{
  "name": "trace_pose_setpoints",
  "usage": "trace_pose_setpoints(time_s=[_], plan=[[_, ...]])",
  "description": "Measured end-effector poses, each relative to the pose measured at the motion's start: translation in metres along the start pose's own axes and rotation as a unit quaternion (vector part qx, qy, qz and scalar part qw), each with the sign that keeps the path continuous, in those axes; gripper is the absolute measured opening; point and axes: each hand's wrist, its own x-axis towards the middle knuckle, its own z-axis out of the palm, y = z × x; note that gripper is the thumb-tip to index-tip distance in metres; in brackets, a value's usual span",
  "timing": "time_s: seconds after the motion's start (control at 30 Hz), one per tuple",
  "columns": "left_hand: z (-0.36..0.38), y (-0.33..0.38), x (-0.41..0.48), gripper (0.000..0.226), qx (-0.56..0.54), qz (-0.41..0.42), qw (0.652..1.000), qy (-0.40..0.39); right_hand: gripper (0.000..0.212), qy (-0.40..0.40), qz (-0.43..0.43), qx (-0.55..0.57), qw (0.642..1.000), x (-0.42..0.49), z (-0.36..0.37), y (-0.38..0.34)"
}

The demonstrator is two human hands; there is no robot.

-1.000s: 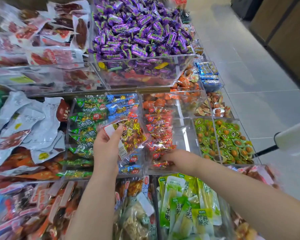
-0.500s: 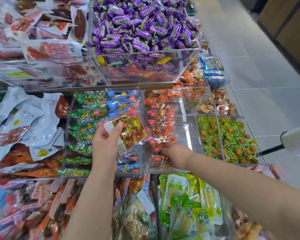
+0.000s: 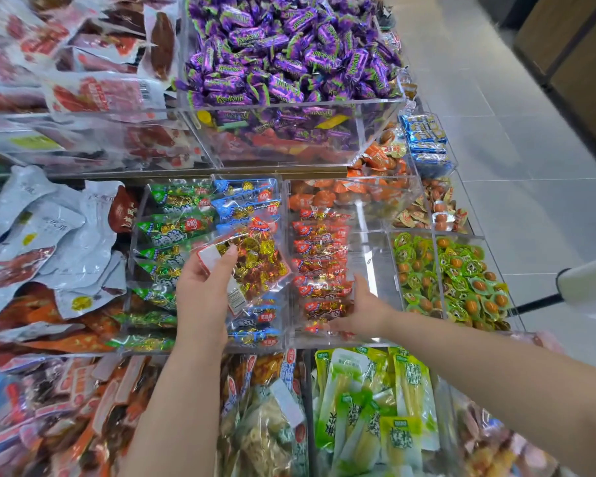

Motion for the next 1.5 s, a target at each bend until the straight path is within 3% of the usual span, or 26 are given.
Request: trace_pose_setpoints(time_s=[0.13,0.3,0.43,0.57,0.7,0.8,0.97,1.13,1.27,1.33,1.4,1.43,1.5], plan=[[-0.001,-0.001,0.001,0.022,-0.003,-0.005,1.0,-0.002,0.106,0.067,-0.009,0.055,0.996,0.016,0.012,-0.009],[-0.001,0.002,0.005,0.019,0.007,0.003,1.0,-0.003,0.104,0.101,-0.028,0.102,0.989,0.027,0.014,-0.023],[0.001,0.004,0.008,0.018,0.017,0.008,1.0,0.006,0.113,0.003,-0.054,0.125,0.991,0.015,0.001,-0.011],[0.001,0.004,0.005,0.023,0.012,0.008,1.0,0.011,0.116,-0.143,0.066,0.219,0.963,-0.002,-0.031,-0.01],[-0.002,0.003,0.005,0.027,0.012,0.01,1.0,0.008,0.136,-0.131,0.066,0.024,0.989,-0.012,-0.04,-0.002],[-0.001,0.003,0.003,0.029,0.013,0.014,1.0,0.002,0.124,-0.095,0.079,-0.072,0.99,-0.009,-0.026,0.009],[0.002,0.003,0.001,0.025,0.002,0.009,1.0,0.003,0.11,-0.146,0.037,0.065,0.986,0.005,-0.019,0.013],[0.001,0.003,0.002,0.025,0.004,-0.002,1.0,0.017,0.106,-0.134,0.008,0.025,0.991,0.017,0.003,0.006],[0.003,0.005,0.004,0.024,0.008,-0.008,1.0,0.019,0.105,-0.267,0.027,0.061,0.961,0.02,-0.032,0.005],[0.002,0.006,0.005,0.022,0.012,-0.003,1.0,0.021,0.076,-0.302,0.047,0.157,0.939,0.028,-0.056,-0.003],[0.003,0.008,0.006,0.019,0.007,0.001,1.0,0.019,0.022,-0.242,0.063,0.253,0.935,0.038,-0.062,-0.02],[0.003,0.008,0.007,0.017,0.005,0.002,1.0,0.019,0.014,-0.18,0.082,0.293,0.935,0.043,-0.059,-0.029],[0.003,0.01,0.009,0.017,0.002,0.004,1.0,0.028,0.032,-0.061,0.112,0.32,0.939,0.057,-0.051,-0.044]])
